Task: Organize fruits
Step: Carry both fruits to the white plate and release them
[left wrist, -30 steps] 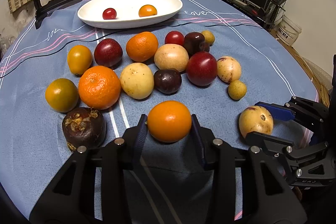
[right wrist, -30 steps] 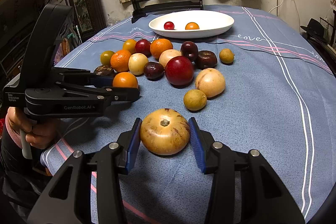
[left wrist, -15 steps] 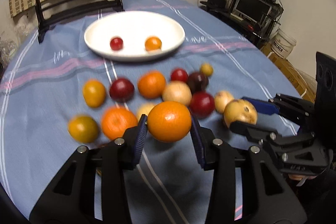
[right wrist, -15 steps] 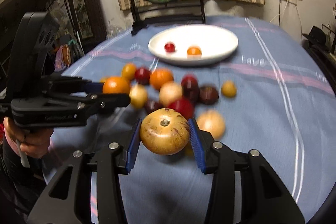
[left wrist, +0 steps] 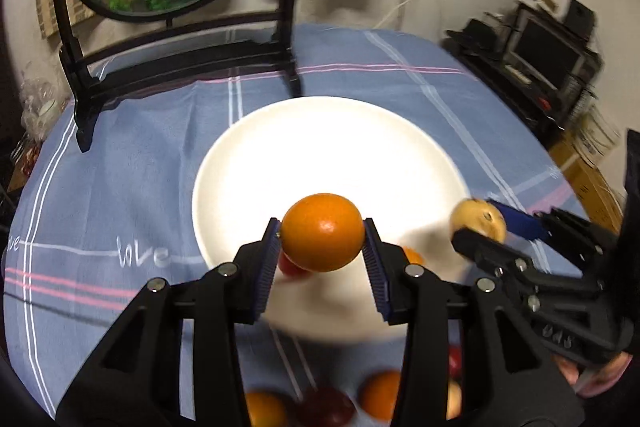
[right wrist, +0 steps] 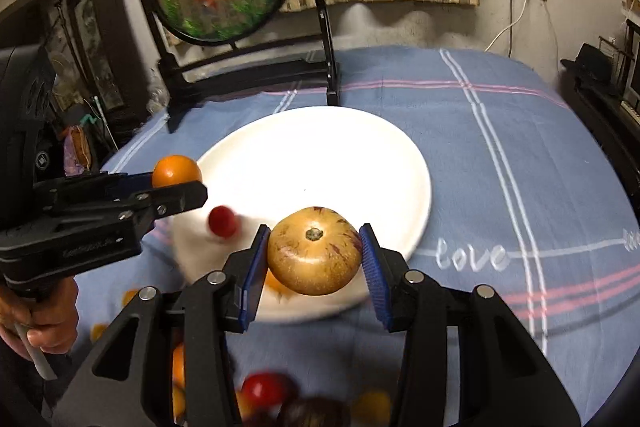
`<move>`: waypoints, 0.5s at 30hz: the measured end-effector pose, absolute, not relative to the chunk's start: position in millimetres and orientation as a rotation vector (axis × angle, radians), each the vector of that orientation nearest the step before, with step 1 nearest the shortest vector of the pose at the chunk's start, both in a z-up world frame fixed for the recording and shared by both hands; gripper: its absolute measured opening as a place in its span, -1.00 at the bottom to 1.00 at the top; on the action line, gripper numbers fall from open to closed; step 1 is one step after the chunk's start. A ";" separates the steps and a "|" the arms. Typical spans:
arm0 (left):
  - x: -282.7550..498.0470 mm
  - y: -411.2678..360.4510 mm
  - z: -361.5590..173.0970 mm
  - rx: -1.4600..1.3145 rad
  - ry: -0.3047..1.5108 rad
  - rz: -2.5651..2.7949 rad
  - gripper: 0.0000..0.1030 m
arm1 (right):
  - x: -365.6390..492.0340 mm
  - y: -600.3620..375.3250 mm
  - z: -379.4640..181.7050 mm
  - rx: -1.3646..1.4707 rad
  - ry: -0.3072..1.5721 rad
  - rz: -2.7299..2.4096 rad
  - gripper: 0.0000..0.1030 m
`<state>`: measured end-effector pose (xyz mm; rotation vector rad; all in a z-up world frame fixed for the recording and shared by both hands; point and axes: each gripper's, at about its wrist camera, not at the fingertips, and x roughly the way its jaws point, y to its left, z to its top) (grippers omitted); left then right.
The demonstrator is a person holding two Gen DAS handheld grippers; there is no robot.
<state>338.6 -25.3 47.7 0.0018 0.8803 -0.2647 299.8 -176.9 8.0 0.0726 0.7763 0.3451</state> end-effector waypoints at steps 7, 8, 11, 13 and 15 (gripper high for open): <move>383.9 -14.7 10.4 -0.018 0.984 -0.182 -0.19 | 343.7 -171.4 -15.6 0.076 0.863 0.328 -0.12; 386.4 -13.3 6.9 -0.020 0.995 -0.177 -0.19 | 345.5 -171.4 -17.1 0.073 0.869 0.326 -0.12; 392.5 -10.6 -1.9 -0.031 1.027 -0.173 -0.19 | 349.4 -169.5 -20.8 0.069 0.885 0.335 -0.12; 392.6 -11.2 -4.9 -0.029 1.035 -0.169 -0.19 | 350.7 -167.7 -22.9 0.067 0.896 0.343 -0.11; 391.8 -12.3 -5.7 -0.026 1.032 -0.160 -0.05 | 351.7 -165.8 -25.4 0.059 0.911 0.350 -0.11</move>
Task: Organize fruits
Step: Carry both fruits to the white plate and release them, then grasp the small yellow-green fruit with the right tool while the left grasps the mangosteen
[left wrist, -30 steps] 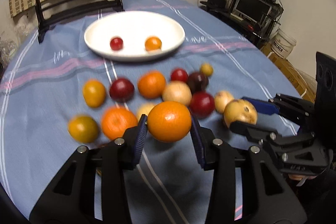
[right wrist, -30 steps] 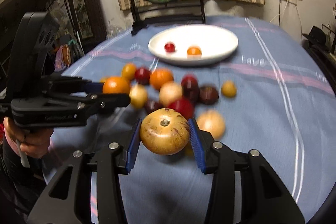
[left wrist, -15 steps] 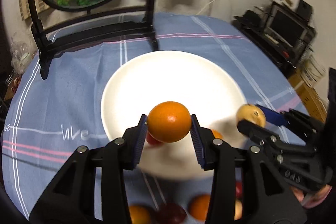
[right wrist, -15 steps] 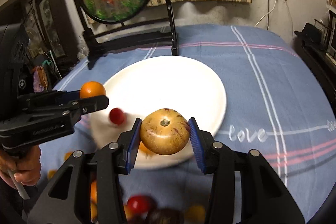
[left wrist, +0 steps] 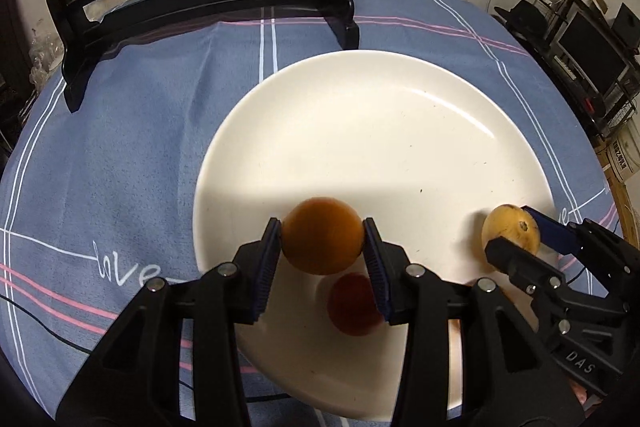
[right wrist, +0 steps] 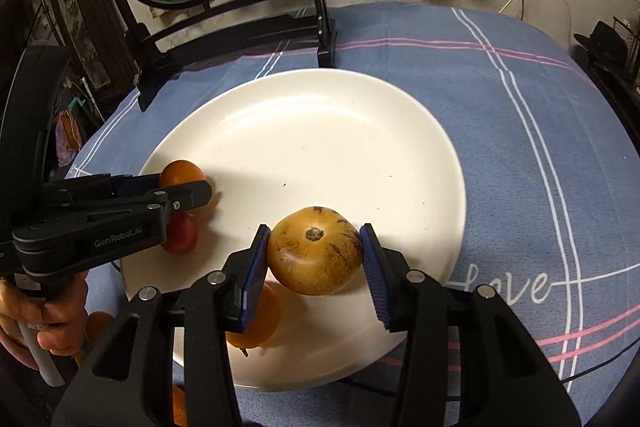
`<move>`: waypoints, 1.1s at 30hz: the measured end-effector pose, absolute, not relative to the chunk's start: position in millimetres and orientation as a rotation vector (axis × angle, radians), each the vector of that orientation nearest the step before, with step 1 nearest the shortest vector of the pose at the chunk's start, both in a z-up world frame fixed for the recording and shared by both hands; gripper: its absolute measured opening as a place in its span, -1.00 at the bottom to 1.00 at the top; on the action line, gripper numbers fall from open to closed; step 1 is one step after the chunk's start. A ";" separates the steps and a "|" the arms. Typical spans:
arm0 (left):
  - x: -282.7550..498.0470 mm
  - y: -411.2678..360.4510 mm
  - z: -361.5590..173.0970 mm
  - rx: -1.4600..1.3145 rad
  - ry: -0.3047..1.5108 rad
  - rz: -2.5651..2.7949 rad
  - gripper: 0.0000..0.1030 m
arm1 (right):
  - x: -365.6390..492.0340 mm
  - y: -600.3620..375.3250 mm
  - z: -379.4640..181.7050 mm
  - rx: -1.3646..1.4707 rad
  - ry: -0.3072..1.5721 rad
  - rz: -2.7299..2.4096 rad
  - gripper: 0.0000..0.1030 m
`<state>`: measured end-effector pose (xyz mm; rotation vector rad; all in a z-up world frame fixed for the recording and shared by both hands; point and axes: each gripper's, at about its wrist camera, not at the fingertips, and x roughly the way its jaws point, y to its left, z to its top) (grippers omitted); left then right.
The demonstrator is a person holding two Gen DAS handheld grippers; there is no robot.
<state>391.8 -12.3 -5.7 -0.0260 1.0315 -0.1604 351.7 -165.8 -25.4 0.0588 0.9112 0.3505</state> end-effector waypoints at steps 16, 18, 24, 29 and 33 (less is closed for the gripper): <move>250.5 14.2 73.3 -0.026 0.788 -0.155 0.77 | 228.2 -206.4 43.4 0.039 0.706 0.351 0.15; 221.9 18.6 71.7 -0.030 0.771 -0.181 0.85 | 192.1 -211.7 39.7 0.010 0.682 0.337 0.22; 130.2 22.2 35.5 -0.018 0.788 -0.214 0.87 | 115.6 -224.0 10.1 0.005 0.652 0.289 0.23; 86.2 23.9 4.1 -0.063 0.821 -0.213 0.87 | 84.6 -214.7 -11.4 0.011 0.707 0.327 0.23; 75.4 33.5 -7.5 -0.106 0.810 -0.200 0.87 | 79.4 -194.5 -32.2 -0.055 0.747 0.338 0.23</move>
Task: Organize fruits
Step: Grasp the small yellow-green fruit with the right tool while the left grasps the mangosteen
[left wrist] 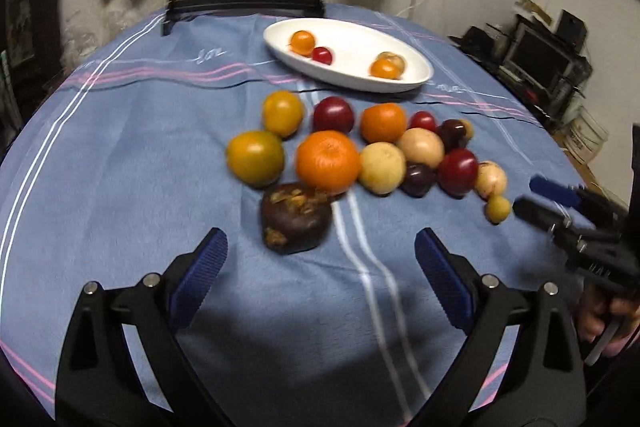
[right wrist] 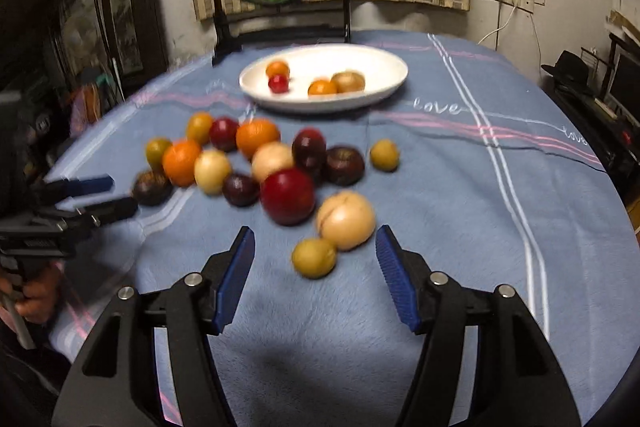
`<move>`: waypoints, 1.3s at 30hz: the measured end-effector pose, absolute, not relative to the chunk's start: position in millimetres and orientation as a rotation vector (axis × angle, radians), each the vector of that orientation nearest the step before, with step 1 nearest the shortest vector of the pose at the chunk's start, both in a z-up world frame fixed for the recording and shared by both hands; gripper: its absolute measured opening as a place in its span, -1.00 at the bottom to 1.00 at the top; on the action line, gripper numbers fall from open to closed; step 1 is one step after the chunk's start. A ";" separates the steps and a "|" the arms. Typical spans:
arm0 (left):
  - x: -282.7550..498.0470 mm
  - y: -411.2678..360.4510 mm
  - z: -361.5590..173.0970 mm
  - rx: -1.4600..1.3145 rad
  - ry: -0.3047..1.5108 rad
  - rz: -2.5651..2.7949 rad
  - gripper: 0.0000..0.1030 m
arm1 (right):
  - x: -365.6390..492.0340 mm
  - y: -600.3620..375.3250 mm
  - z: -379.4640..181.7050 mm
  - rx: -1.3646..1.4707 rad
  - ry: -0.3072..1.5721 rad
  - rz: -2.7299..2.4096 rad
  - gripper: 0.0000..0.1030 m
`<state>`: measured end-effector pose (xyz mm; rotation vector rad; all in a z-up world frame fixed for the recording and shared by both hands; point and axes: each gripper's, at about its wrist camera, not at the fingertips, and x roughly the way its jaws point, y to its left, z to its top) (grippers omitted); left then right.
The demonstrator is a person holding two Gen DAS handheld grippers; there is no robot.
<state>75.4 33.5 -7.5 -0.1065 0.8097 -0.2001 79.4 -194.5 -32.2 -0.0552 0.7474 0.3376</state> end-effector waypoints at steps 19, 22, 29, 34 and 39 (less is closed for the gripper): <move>80.7 34.4 -10.9 -0.128 0.825 -0.183 0.87 | 87.0 -192.1 -45.6 -0.046 0.838 0.325 -0.06; 82.3 34.0 -12.9 -0.130 0.834 -0.186 0.87 | 91.2 -191.1 -47.1 -0.043 0.859 0.333 -0.15; 84.8 33.8 -14.7 -0.140 0.847 -0.190 0.87 | 97.0 -191.2 -49.0 -0.011 0.889 0.348 -0.24; 84.8 34.3 -15.2 -0.145 0.851 -0.194 0.87 | 97.9 -188.5 -48.7 -0.009 0.892 0.349 -0.24; 85.8 35.8 -16.3 -0.160 0.858 -0.193 0.87 | 99.0 -189.3 -49.5 -0.003 0.900 0.332 -0.40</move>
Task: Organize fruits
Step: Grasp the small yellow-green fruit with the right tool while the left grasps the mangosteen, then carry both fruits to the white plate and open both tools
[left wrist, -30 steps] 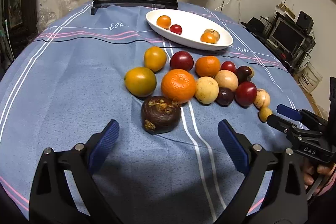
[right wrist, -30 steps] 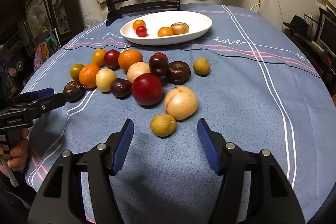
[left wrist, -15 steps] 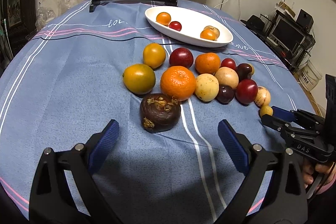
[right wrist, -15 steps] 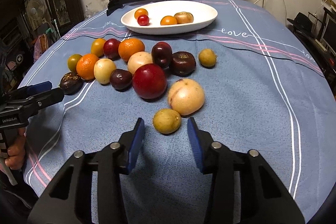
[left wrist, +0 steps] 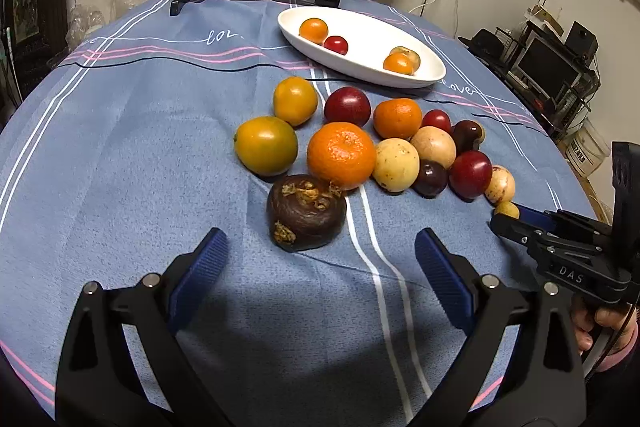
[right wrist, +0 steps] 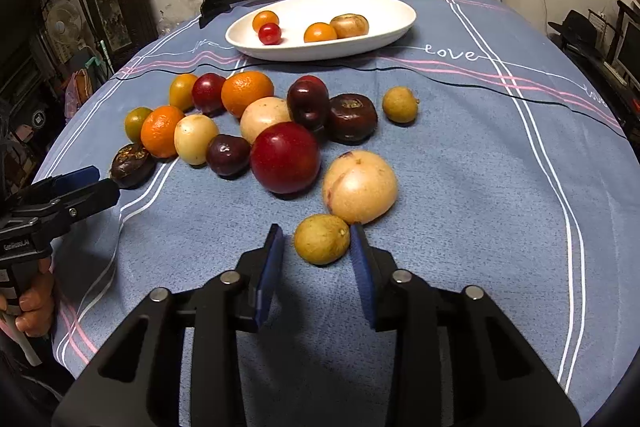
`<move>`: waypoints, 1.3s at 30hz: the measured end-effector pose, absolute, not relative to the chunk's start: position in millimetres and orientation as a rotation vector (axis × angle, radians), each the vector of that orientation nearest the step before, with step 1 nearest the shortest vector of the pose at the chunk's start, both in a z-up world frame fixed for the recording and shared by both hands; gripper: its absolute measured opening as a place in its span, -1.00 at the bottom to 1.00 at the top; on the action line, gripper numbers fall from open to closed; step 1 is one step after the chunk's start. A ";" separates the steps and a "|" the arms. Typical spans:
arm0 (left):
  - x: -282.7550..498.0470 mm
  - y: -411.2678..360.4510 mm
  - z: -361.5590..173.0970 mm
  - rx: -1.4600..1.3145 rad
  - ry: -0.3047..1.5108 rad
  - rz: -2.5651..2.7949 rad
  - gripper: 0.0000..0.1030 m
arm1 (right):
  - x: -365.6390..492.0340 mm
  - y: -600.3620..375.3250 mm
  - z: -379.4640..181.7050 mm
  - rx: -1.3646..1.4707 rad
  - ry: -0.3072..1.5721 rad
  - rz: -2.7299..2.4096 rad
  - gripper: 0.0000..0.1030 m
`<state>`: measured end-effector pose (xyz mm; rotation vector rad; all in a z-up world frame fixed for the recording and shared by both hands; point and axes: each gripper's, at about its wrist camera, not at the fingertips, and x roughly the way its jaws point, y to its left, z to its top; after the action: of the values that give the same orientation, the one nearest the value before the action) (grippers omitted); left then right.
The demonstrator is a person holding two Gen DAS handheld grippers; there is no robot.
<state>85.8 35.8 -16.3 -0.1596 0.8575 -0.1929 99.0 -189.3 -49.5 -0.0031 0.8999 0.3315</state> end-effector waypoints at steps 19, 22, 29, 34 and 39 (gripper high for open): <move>109.4 26.9 -23.6 -0.083 0.932 -0.225 0.50 | 96.8 -206.0 -47.1 0.118 0.876 0.382 -0.45; 114.0 28.3 -23.9 -0.071 0.942 -0.225 0.44 | 98.2 -205.1 -47.4 0.118 0.883 0.391 -0.45; 125.7 22.2 -25.3 0.030 0.959 -0.196 0.19 | 98.9 -206.7 -47.4 0.130 0.884 0.399 -0.45; 127.6 17.9 -26.2 0.080 0.963 -0.187 0.16 | 99.0 -207.6 -47.7 0.133 0.883 0.403 -0.45; 126.8 16.2 -26.0 0.097 0.959 -0.181 0.12 | 99.4 -207.7 -47.8 0.135 0.885 0.405 -0.45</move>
<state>126.8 16.2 -26.0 0.0974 0.9592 -0.1808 99.4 -207.7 -47.8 0.1353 0.8850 0.4051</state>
